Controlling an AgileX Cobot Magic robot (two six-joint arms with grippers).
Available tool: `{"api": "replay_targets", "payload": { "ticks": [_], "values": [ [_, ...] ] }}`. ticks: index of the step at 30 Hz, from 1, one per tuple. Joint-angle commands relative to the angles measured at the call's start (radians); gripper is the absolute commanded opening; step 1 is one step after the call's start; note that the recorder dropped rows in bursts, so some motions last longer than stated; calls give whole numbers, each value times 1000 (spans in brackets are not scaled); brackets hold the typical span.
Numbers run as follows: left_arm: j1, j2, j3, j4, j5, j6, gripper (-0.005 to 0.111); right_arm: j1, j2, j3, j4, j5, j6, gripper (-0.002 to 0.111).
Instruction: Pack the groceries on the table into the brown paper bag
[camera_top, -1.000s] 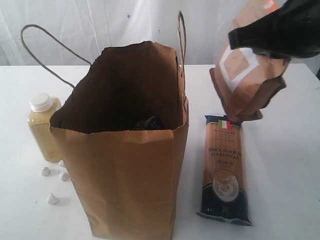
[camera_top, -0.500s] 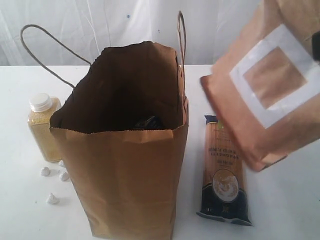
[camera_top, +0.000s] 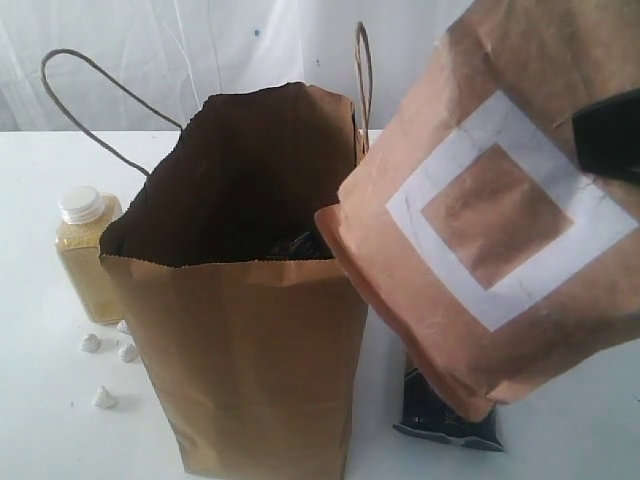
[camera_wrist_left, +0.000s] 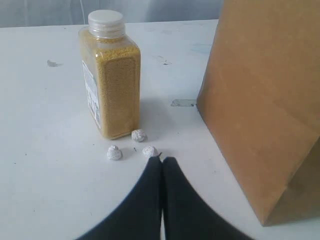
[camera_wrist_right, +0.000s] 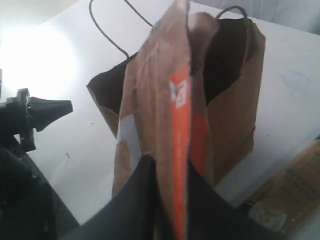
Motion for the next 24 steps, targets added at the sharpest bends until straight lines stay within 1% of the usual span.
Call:
{"api": "replay_targets", "payload": {
  "ticks": [1, 9, 14, 17, 20, 24],
  "values": [
    [1, -4, 5, -8, 4, 0, 0, 0, -11, -4, -90, -38, -9, 0],
    [1, -4, 5, -8, 4, 0, 0, 0, -11, -4, -203, 35, -9, 0],
    [1, -4, 5, -8, 4, 0, 0, 0, -9, -4, -219, 87, -9, 0],
    [1, -4, 5, -8, 4, 0, 0, 0, -7, -4, -284, 124, -9, 0],
    [1, -4, 5, -8, 4, 0, 0, 0, 13, -4, -289, 192, -9, 0],
    [1, -4, 5, -8, 4, 0, 0, 0, 32, -4, -264, 202, -9, 0]
  ]
}}
